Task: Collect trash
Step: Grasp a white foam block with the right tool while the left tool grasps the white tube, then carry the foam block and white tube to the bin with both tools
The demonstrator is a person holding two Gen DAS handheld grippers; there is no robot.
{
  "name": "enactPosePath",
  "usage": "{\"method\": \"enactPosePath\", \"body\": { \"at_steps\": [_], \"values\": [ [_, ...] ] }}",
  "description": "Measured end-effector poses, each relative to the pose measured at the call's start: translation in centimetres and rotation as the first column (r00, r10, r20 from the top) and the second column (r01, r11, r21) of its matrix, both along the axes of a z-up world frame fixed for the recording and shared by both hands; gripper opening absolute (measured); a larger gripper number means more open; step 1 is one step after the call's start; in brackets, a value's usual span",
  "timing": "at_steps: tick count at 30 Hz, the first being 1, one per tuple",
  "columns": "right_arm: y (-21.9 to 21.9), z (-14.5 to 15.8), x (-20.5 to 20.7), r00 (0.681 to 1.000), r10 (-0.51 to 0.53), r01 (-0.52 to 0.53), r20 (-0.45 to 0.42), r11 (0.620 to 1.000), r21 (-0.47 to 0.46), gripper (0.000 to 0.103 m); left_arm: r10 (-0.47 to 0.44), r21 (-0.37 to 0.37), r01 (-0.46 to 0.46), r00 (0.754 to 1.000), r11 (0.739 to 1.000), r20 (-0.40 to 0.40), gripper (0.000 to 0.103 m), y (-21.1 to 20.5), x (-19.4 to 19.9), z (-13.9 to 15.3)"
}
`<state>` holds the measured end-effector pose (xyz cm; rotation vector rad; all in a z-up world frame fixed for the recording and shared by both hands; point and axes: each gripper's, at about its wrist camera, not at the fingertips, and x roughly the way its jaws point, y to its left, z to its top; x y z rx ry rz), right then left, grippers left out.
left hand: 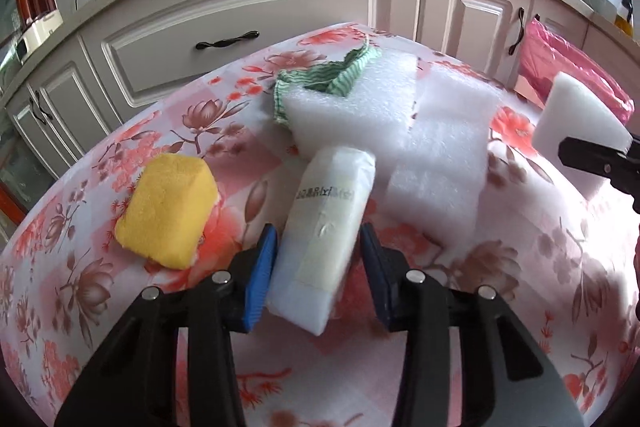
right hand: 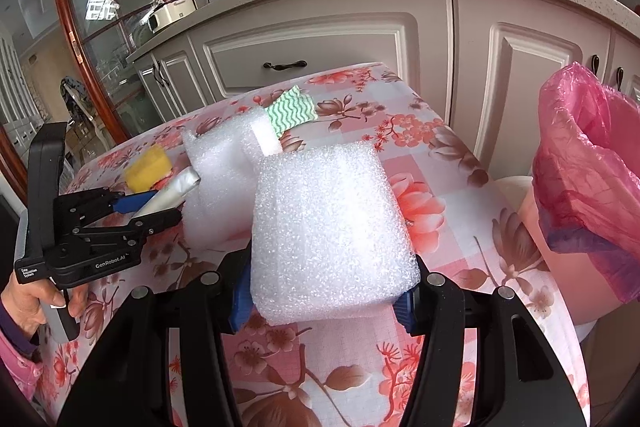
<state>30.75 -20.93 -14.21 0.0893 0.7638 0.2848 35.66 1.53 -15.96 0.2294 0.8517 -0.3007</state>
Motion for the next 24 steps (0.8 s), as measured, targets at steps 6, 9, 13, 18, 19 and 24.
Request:
{"method": "enactPosePath", "body": {
  "at_steps": [6,9,13,18,19,24],
  "values": [
    [0.1,0.0,-0.4,1.000,0.001,-0.001,0.000,1.000,0.001,0.053,0.039,-0.012,-0.039,0.999,0.999,0.007,0.058,-0.3,0.6,0.2],
    [0.1,0.0,-0.8,1.000,0.003,-0.003,0.004,1.000,-0.003,0.053,0.020,0.017,-0.020,1.000,1.000,-0.006,0.041,-0.9,0.6,-0.1],
    [0.5,0.2,-1.5,0.999,0.029,-0.029,0.016,0.999,-0.016,0.053,0.000,0.062,-0.002,1.000,0.998,0.027,0.032,-1.9,-1.4,0.3],
    [1.2,0.3,-2.7,0.999,0.048,-0.047,0.027,0.999,-0.018,0.053,0.052,0.035,-0.056,0.994,0.998,0.100,0.029,-1.7,-5.2,1.5],
    [1.3,0.3,-2.8,0.998,0.048,-0.048,0.029,0.999,-0.016,0.053,0.057,0.031,-0.061,0.992,0.998,0.112,0.029,-1.9,-5.9,1.7],
    [2.1,0.5,-4.3,0.997,0.061,-0.060,0.045,0.998,-0.021,0.053,0.095,-0.012,-0.094,0.975,0.995,0.199,0.029,-2.9,-10.4,3.4]
  ]
}}
